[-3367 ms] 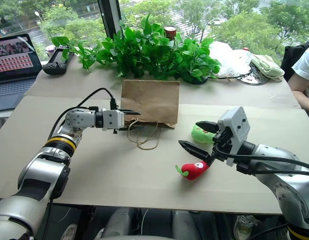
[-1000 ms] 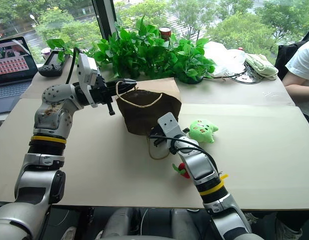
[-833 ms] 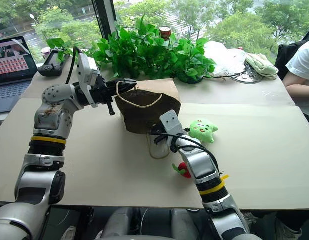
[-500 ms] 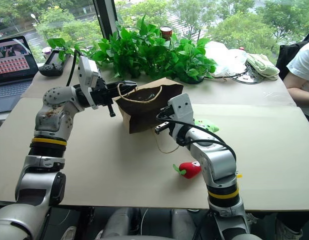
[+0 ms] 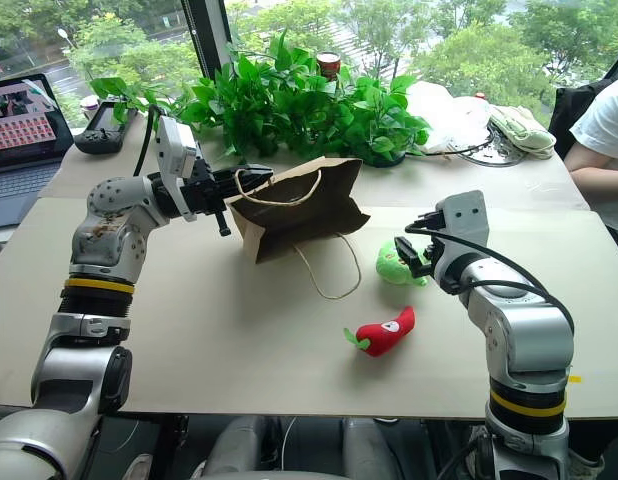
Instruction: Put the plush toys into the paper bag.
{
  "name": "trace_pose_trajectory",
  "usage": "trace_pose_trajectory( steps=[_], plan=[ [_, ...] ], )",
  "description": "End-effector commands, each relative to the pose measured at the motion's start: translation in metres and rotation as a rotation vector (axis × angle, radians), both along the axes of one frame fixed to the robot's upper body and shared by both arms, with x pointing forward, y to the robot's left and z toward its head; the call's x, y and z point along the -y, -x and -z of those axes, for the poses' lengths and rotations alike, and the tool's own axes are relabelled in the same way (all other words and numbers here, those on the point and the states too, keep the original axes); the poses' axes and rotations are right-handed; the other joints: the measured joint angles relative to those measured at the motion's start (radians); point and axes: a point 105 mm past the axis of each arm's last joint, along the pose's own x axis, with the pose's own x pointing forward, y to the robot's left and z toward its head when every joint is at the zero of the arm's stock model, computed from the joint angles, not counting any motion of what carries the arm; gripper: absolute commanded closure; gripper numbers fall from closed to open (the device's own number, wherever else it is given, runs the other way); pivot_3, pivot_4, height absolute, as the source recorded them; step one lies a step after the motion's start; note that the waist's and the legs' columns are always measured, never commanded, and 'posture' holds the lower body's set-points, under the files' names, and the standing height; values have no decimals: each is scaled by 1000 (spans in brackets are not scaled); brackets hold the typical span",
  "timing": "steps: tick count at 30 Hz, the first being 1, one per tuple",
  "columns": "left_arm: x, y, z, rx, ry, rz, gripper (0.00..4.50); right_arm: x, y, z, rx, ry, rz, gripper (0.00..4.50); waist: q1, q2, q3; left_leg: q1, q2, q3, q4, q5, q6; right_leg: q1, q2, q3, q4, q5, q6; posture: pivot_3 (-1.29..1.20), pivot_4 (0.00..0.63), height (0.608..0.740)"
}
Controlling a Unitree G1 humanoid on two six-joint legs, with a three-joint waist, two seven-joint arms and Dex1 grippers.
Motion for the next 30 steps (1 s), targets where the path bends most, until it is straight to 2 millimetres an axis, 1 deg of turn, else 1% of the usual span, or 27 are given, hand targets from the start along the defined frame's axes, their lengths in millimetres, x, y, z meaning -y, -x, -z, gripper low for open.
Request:
trace_pose_trajectory(
  steps=[1,5,11,14,19,20,23,25,27,30],
  plan=[
    [0,2,-14,47,13,10,4500,1,0,9,-27,18,34,30,2,0,0,0,0,0,0,0,0,0,0,0,0,0,0,0,150,740],
    [0,2,-15,49,11,8,4500,0,-2,24,-70,2,72,30,9,0,0,0,0,0,0,0,0,1,0,0,0,0,0,0,150,740],
    [-1,2,-15,52,11,4,4500,-2,-3,29,-85,-13,71,30,11,0,0,0,0,0,0,0,0,1,-1,0,-1,0,0,0,150,740],
    [-1,2,-15,51,11,4,4500,-8,-4,24,-55,-28,53,730,10,0,0,0,0,0,0,0,0,1,0,-1,-1,0,0,0,150,740],
    [-1,2,-15,50,12,2,4500,-11,-5,23,-50,-43,43,2484,10,0,0,0,0,0,0,0,0,1,0,-1,0,0,0,0,150,740],
    [-1,2,-15,49,13,2,4500,-11,-5,22,-46,-48,40,2735,10,0,0,0,0,0,0,0,0,1,0,-1,0,0,0,0,150,740],
    [-1,1,-15,48,14,2,4500,-11,-5,20,-37,-60,43,2735,10,0,0,0,0,0,0,0,0,1,0,-1,-1,0,0,0,150,740],
    [-2,0,-15,44,18,-1,4500,-9,-6,15,-14,-66,53,2735,10,0,0,0,0,0,0,0,0,1,0,-1,0,0,0,0,150,740],
    [-1,-1,-16,36,31,-2,4500,-4,-8,3,28,-84,66,2735,10,0,0,0,0,0,0,0,0,1,0,-1,0,0,0,0,150,740],
    [-2,-2,-18,23,51,-4,4500,3,-8,-27,123,-136,62,2735,10,0,0,0,0,0,0,0,0,0,0,0,0,0,0,0,150,740]
  ],
)
